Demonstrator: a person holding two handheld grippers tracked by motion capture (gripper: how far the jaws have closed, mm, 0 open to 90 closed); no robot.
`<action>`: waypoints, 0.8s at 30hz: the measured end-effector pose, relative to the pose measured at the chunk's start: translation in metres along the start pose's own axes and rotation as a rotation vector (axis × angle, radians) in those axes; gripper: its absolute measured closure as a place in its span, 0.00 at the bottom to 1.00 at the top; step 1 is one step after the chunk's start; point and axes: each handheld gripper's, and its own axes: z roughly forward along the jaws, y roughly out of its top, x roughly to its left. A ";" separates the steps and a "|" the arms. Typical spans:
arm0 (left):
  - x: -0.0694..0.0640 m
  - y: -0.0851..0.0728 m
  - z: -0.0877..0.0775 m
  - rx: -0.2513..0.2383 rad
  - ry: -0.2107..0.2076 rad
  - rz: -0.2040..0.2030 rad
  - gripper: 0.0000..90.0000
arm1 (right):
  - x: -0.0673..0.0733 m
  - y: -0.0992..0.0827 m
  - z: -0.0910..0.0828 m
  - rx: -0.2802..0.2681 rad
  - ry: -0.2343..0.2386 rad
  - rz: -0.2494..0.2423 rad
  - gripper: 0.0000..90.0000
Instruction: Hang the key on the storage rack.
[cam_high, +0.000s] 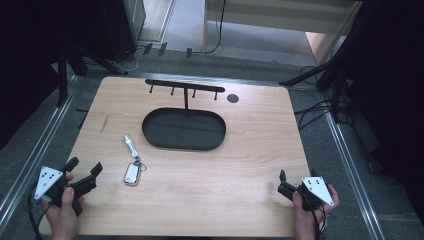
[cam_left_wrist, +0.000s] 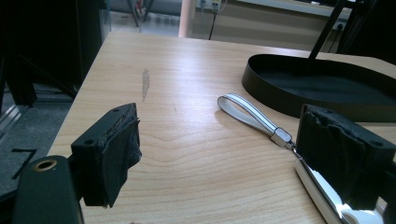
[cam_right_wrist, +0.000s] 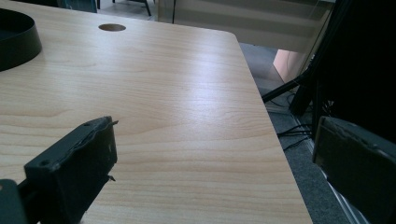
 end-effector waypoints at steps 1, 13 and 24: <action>0.000 0.000 0.001 0.005 0.000 0.004 0.15 | 0.000 0.000 0.000 -0.001 -0.001 0.000 0.00; -0.011 0.003 0.011 0.108 0.043 0.106 0.16 | 0.000 0.000 0.000 0.003 -0.002 -0.005 0.00; -0.030 0.028 0.042 0.373 0.008 0.174 0.15 | 0.000 0.000 -0.001 0.007 -0.002 0.011 0.00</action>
